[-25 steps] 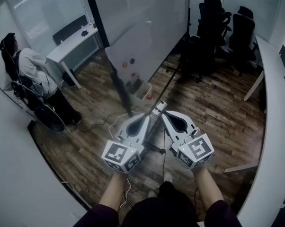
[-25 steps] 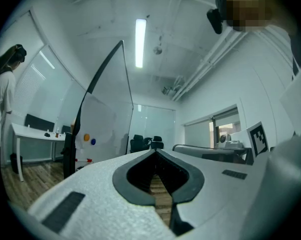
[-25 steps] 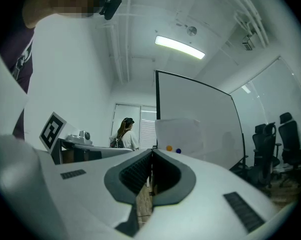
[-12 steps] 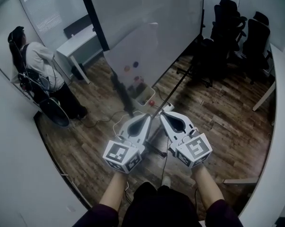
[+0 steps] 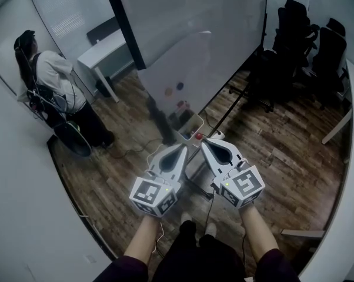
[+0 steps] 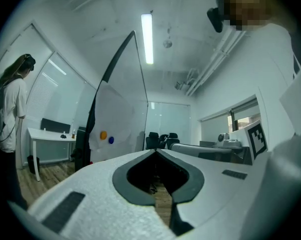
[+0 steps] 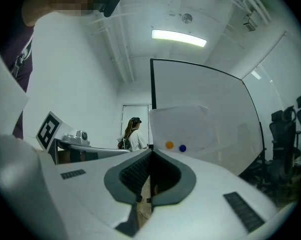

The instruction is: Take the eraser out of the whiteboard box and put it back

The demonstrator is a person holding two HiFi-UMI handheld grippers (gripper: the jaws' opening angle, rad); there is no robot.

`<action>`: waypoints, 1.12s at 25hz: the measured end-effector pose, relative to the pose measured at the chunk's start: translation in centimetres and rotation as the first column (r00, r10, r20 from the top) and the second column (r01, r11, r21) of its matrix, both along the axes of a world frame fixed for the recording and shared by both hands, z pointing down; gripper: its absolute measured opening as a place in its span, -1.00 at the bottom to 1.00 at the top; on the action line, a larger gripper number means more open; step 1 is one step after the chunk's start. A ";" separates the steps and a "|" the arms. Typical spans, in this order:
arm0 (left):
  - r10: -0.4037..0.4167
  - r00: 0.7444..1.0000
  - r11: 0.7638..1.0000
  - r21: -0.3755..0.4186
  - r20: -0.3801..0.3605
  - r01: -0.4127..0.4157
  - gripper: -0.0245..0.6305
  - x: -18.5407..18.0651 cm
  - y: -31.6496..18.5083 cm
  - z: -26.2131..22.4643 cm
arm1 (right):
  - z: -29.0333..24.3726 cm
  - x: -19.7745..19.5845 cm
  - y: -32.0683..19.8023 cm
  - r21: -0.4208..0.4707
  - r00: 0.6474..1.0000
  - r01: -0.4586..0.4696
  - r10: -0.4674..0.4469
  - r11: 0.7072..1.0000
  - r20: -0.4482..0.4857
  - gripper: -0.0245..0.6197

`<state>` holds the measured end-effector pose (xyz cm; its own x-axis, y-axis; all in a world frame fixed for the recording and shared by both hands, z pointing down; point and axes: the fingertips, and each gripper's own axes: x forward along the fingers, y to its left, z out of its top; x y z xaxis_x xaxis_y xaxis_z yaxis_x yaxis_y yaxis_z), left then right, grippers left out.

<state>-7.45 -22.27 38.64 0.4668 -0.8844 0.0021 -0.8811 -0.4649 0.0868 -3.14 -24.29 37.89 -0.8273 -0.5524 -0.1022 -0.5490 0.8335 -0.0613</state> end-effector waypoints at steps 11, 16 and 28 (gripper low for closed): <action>-0.024 1.000 0.999 -0.034 0.002 0.024 -0.91 -3.6 -3.7 2.3 | 2.1 -2.8 -4.9 -0.026 0.999 -0.023 0.022 0.999 -0.025 -0.91; -0.032 0.999 0.998 -0.053 0.006 0.032 -0.91 -4.8 -5.3 4.5 | 4.2 -4.9 -7.8 -0.043 0.996 -0.030 0.026 0.999 -0.084 -0.91; -0.036 0.998 0.993 -0.110 -0.050 0.030 -0.91 -7.0 -8.4 7.9 | 10.9 -10.2 -14.2 -0.077 0.959 0.032 -0.053 0.996 -0.278 -0.53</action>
<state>-14.41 -30.67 46.57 0.4393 -0.8951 0.0757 -0.8888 -0.4209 0.1815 -13.30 -38.47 48.74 -0.8400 -0.5135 0.1752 -0.5168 0.8556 0.0298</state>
